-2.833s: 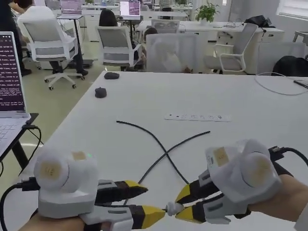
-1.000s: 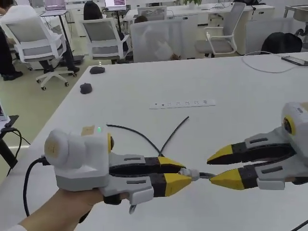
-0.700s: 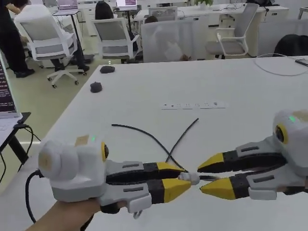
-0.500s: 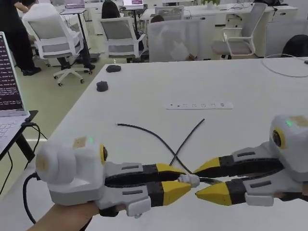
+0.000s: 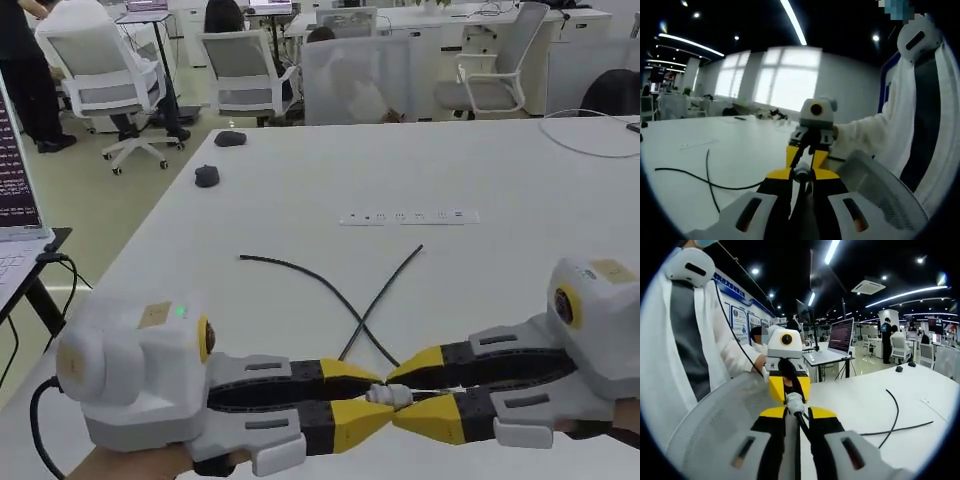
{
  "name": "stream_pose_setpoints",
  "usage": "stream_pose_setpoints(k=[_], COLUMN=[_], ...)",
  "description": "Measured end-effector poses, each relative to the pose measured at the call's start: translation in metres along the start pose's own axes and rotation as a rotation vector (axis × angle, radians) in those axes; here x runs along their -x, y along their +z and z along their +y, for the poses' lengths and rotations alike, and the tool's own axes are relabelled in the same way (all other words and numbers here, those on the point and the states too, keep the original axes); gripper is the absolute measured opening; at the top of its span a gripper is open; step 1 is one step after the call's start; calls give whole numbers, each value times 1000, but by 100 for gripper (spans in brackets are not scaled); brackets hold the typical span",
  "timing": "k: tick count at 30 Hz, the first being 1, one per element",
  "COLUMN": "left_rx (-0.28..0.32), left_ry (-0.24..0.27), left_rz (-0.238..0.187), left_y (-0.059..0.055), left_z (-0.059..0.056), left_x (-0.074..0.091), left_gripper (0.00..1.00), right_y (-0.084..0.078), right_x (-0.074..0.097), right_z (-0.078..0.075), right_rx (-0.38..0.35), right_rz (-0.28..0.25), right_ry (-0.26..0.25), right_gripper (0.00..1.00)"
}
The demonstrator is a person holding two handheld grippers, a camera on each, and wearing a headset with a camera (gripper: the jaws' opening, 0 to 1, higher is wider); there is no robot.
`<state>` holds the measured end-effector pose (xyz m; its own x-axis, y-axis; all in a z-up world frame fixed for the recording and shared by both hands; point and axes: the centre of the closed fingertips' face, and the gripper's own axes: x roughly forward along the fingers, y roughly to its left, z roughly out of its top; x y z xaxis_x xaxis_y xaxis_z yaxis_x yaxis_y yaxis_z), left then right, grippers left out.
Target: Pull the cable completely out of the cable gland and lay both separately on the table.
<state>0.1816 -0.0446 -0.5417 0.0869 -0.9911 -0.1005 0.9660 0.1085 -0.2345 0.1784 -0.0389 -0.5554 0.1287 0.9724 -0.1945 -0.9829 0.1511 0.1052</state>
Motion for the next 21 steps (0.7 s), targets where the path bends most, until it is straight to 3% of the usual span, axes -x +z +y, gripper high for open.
stream_pose_setpoints(k=[3, 5, 10, 12, 16, 18, 21], left_rx=[-8, -21, -6, -23, -58, -94, -62], left_ry=[-4, 0, 8, -2, 18, 22, 33], left_rz=[-3, 15, 7, 23, 61, 61, 57], left_y=[2, 0, 1, 1, 2, 5, 7], left_z=[-1, 1, 3, 4, 8, 6, 11], left_x=[-5, -6, -6, -8, -11, -7, -3], left_gripper=[15, 15, 15, 15, 15, 15, 15], right_y=[-3, -6, -2, -3, -6, -4, -1], right_x=[-1, -2, 1, 1, 0, 0, -4], right_z=[-3, -3, -5, -6, -10, -10, -14], right_rx=[-26, -25, -18, 17, 15, 36, 39], right_rz=[-42, -42, -53, -51, -47, -43, -46], right_ry=[-25, -34, -65, -56, -48, -45, -39], right_gripper=[18, 18, 18, 18, 16, 16, 15])
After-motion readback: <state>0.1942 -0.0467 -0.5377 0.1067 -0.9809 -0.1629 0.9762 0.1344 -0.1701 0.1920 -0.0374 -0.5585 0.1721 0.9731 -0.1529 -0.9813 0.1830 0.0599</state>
